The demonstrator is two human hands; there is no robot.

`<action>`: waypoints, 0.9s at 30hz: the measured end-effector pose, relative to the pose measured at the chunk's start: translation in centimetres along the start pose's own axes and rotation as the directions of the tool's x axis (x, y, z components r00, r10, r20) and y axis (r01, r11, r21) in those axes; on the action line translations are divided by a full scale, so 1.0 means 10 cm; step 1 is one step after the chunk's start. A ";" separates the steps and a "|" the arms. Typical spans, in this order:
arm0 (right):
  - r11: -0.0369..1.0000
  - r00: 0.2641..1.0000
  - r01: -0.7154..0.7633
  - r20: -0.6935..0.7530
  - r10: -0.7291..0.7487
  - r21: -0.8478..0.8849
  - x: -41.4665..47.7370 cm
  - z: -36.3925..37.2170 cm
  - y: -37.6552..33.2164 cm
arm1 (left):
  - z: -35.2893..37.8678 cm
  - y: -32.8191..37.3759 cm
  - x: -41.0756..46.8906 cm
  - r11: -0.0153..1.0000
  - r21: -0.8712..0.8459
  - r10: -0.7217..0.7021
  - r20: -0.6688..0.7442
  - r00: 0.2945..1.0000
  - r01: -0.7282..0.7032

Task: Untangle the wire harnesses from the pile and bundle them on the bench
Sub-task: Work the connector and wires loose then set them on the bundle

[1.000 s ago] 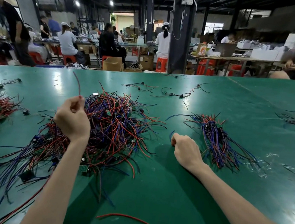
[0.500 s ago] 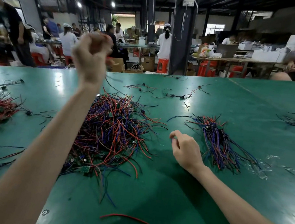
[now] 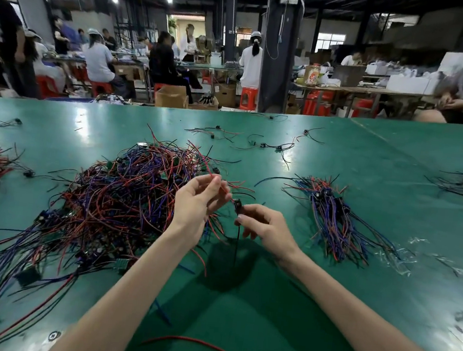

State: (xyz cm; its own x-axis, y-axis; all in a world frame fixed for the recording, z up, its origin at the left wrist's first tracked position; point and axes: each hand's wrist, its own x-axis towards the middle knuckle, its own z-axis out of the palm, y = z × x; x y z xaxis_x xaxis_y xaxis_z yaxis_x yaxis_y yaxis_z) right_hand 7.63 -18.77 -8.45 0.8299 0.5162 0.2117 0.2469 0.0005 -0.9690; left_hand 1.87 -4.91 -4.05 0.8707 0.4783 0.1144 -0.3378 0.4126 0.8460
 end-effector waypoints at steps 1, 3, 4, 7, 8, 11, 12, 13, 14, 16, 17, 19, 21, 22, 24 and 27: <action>0.996 0.999 -0.049 -0.001 0.049 0.070 0.00 0.00 0.01 | -0.02 -0.02 0.00 1.000 -0.001 -0.012 0.011 1.000 0.012; 0.966 0.990 -0.141 0.023 0.140 0.216 0.02 -0.02 0.00 | -0.06 -0.04 -0.01 0.999 0.029 -0.023 0.072 0.997 0.021; 0.939 0.982 -0.191 0.046 0.185 0.286 0.03 -0.02 -0.01 | -0.07 -0.04 -0.02 0.998 0.057 -0.025 0.128 0.991 0.018; 0.852 0.961 -0.276 0.100 0.259 0.444 0.05 -0.05 -0.05 | -0.10 -0.03 -0.08 0.981 0.192 -0.035 0.325 0.945 -0.030; 0.841 0.961 -0.275 0.115 0.250 0.466 0.05 -0.07 -0.06 | -0.11 -0.02 -0.10 0.962 0.265 -0.046 0.382 0.923 -0.062; 0.833 0.961 -0.275 0.147 0.233 0.481 0.04 -0.11 -0.09 | -0.14 -0.03 -0.13 0.897 0.425 -0.118 0.490 0.864 -0.119; 0.837 0.962 -0.274 0.143 0.234 0.474 0.03 -0.11 -0.08 | -0.14 -0.03 -0.14 0.886 0.450 -0.139 0.492 0.859 -0.114; 0.845 0.963 -0.271 0.136 0.235 0.462 0.02 -0.11 -0.08 | -0.14 -0.04 -0.14 0.881 0.462 -0.150 0.475 0.867 -0.100; 0.854 0.964 -0.267 0.131 0.233 0.445 0.02 -0.11 -0.08 | -0.14 -0.05 -0.14 0.882 0.464 -0.153 0.436 0.887 -0.076; 0.860 0.967 -0.255 0.143 0.213 0.443 0.01 -0.09 -0.09 | -0.13 -0.06 -0.13 0.893 0.450 -0.143 0.319 0.937 -0.017; 0.856 0.968 -0.247 0.150 0.200 0.454 0.01 -0.08 -0.09 | -0.13 -0.06 -0.11 0.885 0.466 -0.124 0.254 0.959 -0.009; 0.847 0.972 -0.233 0.147 0.185 0.477 0.00 -0.07 -0.11 | -0.15 -0.08 -0.06 0.844 0.537 -0.093 0.152 0.984 -0.003; 0.844 0.972 -0.231 0.148 0.181 0.484 -0.02 -0.05 -0.11 | -0.17 -0.11 -0.05 0.820 0.571 -0.119 0.120 0.986 0.030; 0.845 0.970 -0.237 0.160 0.182 0.479 -0.03 -0.03 -0.12 | -0.16 -0.13 -0.06 0.822 0.568 -0.137 0.133 0.982 0.038; 0.854 0.960 -0.263 0.210 0.185 0.450 -0.07 0.00 -0.13 | -0.14 -0.16 -0.08 0.851 0.525 -0.117 0.179 0.977 0.006; 0.871 0.929 -0.317 0.308 0.206 0.375 -0.12 0.04 -0.16 | -0.11 -0.16 -0.11 0.893 0.448 -0.053 0.220 0.974 -0.053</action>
State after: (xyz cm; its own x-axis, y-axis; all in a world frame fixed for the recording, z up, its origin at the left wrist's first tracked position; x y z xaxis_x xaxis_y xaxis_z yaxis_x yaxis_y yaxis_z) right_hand 5.99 -19.03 -7.21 0.6677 0.7432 -0.0419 -0.2355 0.1575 -0.9590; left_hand 1.03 -5.23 -6.10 0.9447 0.2732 0.1816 -0.1875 -0.0043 0.9822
